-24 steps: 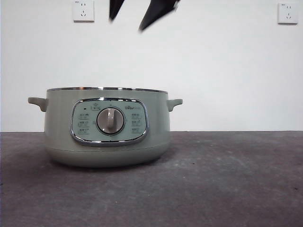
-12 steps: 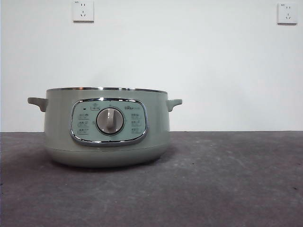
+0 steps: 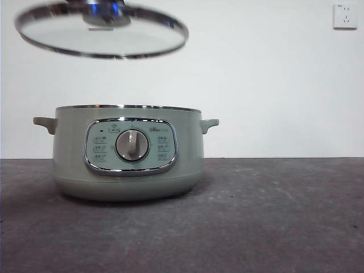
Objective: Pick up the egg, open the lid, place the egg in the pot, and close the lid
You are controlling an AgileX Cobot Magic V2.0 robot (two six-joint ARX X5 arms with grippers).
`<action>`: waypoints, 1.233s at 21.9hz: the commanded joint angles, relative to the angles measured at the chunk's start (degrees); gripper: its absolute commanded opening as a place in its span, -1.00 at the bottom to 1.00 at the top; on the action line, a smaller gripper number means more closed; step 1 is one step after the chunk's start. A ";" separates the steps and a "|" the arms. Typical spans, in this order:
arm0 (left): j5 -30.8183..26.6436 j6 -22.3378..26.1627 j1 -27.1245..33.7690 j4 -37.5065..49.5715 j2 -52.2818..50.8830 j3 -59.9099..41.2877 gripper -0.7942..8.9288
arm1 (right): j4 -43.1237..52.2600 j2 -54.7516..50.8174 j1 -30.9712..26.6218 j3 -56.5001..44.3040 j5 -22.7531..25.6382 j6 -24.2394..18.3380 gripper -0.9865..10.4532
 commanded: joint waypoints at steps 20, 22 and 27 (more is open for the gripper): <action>-0.96 1.75 0.66 10.16 13.07 0.28 -0.85 | 3.50 -17.62 0.07 -19.87 7.30 10.23 -0.17; -0.94 1.73 0.68 9.99 13.18 0.26 -0.85 | 3.58 -17.62 0.07 -19.87 7.30 10.23 -0.17; -0.92 1.75 0.66 9.77 13.18 0.26 -0.85 | 3.72 -17.62 0.07 -19.87 7.32 10.23 -0.17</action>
